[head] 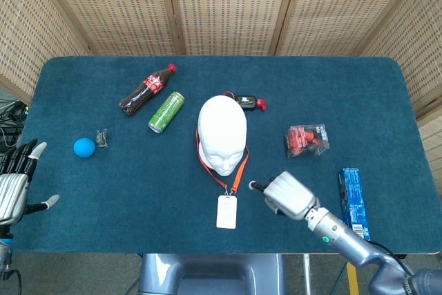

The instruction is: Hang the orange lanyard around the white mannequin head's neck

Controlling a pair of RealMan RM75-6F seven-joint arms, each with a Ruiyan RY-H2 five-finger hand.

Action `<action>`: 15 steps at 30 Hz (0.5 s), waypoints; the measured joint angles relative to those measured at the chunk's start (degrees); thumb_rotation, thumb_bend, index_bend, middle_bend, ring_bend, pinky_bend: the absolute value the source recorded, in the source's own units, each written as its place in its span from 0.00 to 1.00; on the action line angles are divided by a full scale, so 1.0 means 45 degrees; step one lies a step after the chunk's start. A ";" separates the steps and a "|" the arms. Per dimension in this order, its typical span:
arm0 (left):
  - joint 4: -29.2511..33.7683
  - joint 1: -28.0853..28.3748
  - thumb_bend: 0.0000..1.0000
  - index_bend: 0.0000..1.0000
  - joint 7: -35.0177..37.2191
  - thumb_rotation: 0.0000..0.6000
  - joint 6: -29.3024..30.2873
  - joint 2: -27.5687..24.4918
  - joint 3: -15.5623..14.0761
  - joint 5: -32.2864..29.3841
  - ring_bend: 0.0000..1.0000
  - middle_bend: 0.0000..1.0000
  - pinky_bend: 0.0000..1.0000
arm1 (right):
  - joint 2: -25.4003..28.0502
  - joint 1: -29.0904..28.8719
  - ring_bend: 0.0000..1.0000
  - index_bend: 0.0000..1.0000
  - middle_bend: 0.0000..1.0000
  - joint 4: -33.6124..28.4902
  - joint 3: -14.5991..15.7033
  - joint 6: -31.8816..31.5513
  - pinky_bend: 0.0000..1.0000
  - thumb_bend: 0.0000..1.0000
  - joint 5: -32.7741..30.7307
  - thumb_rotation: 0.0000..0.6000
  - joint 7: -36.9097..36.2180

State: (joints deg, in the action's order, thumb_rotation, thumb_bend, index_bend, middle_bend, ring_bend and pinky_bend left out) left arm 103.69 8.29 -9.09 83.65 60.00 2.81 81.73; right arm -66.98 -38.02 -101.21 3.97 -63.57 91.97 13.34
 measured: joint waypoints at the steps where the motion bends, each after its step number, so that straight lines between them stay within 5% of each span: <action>1: 0.0007 -0.0038 0.00 0.00 -0.0014 1.00 0.0054 0.0012 -0.0022 0.0042 0.00 0.00 0.00 | 0.0248 0.0319 0.61 0.28 0.69 0.0350 0.0019 -0.0583 0.79 0.71 0.0105 1.00 -0.0485; 6: 0.0059 -0.0253 0.00 0.00 -0.0242 1.00 0.0402 0.0139 -0.0101 0.0183 0.00 0.00 0.00 | 0.0825 0.1795 0.03 0.02 0.06 0.1898 -0.0009 -0.2706 0.05 0.03 0.0105 1.00 -0.1697; 15: -0.0077 -0.0698 0.00 0.00 -0.0556 1.00 0.0951 0.0435 -0.0414 0.0757 0.00 0.00 0.00 | 0.0565 0.4678 0.00 0.00 0.00 0.2826 -0.0355 -0.5670 0.00 0.00 -0.1478 1.00 -0.2388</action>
